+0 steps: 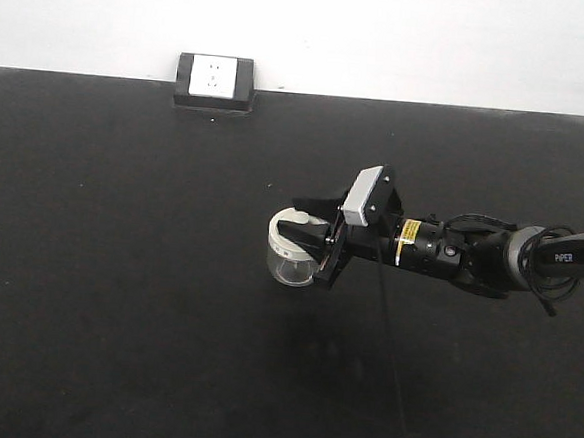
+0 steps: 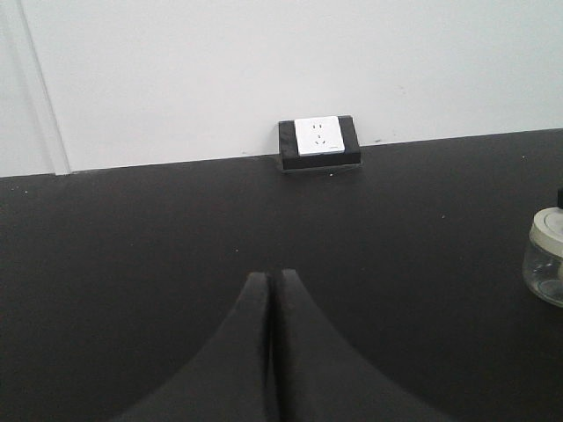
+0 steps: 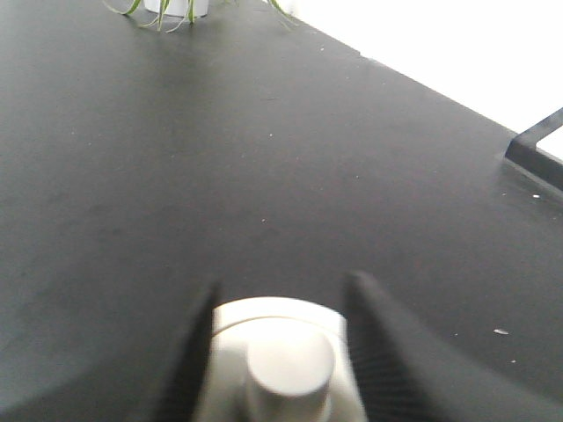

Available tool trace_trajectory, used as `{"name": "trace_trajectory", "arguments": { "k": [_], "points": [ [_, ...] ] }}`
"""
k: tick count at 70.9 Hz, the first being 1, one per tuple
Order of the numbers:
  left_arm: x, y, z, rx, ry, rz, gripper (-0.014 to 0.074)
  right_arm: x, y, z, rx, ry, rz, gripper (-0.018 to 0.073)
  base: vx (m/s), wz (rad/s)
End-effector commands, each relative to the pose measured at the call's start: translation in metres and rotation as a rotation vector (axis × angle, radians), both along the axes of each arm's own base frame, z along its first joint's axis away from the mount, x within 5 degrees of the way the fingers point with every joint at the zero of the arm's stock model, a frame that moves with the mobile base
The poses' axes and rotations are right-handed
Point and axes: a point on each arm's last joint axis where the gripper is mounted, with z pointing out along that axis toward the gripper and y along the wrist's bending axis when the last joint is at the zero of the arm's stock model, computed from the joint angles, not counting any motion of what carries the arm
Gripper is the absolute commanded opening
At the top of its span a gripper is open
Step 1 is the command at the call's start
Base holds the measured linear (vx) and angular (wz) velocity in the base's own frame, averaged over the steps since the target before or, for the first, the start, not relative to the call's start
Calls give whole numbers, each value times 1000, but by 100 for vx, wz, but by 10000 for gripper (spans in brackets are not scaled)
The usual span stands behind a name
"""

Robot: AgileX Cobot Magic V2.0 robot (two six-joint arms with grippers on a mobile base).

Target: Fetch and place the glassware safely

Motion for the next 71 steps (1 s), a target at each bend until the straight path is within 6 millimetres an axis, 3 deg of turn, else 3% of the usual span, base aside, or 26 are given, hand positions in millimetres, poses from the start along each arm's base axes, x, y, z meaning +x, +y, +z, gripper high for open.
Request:
{"name": "trace_trajectory", "arguments": {
  "k": [1, 12, 26, 37, 55, 63, 71],
  "points": [
    [1, 0, 15, -16, -78, -2, -7, 5, -2, 38, 89, -101, -19, 555, 0, 0],
    [1, 0, 15, -16, -78, -2, -7, 6, -2, 40, 99, -104, -29, 679, 0, 0],
    [1, 0, 15, -16, -78, -2, -7, 4, -3, 52, 104, -128, -34, 650, 0, 0],
    [1, 0, 15, -16, -78, -2, -7, 3, -7, 71, 109, -136, -59, 586, 0, 0],
    [1, 0, 15, -16, -78, -2, -7, 0, -34, 116, 121, -45, -169, 456, 0, 0],
    [1, 0, 15, -16, -78, -2, -7, -5, -50, 138, 117, 2, -224, 356, 0, 0],
    [1, 0, 15, -16, -78, -2, -7, -11, -69, 157, 94, 70, -302, 185, 0, 0]
  ]
}}
